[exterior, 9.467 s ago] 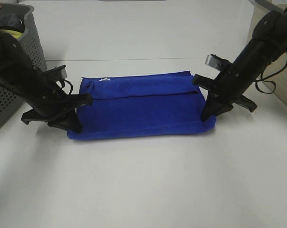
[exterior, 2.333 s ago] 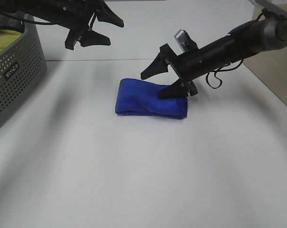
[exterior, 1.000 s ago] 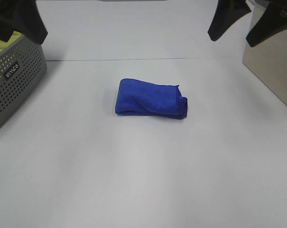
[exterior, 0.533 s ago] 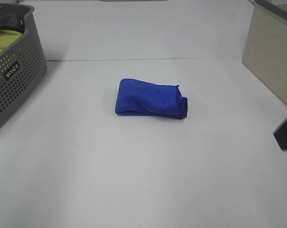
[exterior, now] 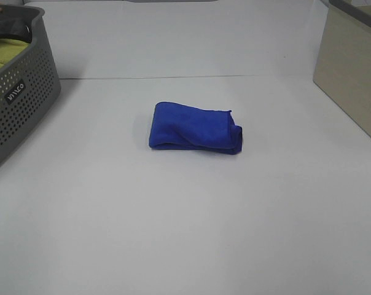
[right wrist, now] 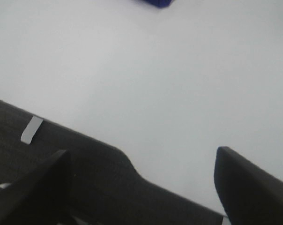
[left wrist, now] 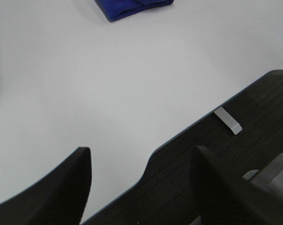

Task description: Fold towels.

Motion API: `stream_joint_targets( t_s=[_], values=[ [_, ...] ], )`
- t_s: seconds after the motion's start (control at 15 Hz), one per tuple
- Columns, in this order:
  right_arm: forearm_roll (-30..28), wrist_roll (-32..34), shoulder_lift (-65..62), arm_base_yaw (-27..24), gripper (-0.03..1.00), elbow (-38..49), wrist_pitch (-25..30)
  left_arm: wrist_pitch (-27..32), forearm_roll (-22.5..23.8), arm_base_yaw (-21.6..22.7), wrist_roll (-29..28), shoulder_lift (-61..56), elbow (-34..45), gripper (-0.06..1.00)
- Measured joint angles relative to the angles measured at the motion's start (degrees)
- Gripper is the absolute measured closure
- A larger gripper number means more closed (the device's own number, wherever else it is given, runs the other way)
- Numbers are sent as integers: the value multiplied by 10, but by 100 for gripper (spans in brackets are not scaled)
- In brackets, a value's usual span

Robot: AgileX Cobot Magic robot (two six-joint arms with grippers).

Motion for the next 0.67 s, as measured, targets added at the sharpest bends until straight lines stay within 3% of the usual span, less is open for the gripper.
stream_joint_targets(
  t_s=[0.27, 0.67],
  values=[
    [-3, -20, -91, 0, 19, 1, 0, -32, -17, 0, 41, -5, 25, 35],
    [13, -56, -101, 0, 19, 21, -34, -42, -12, 0, 63, -5, 29, 35]
  ],
)
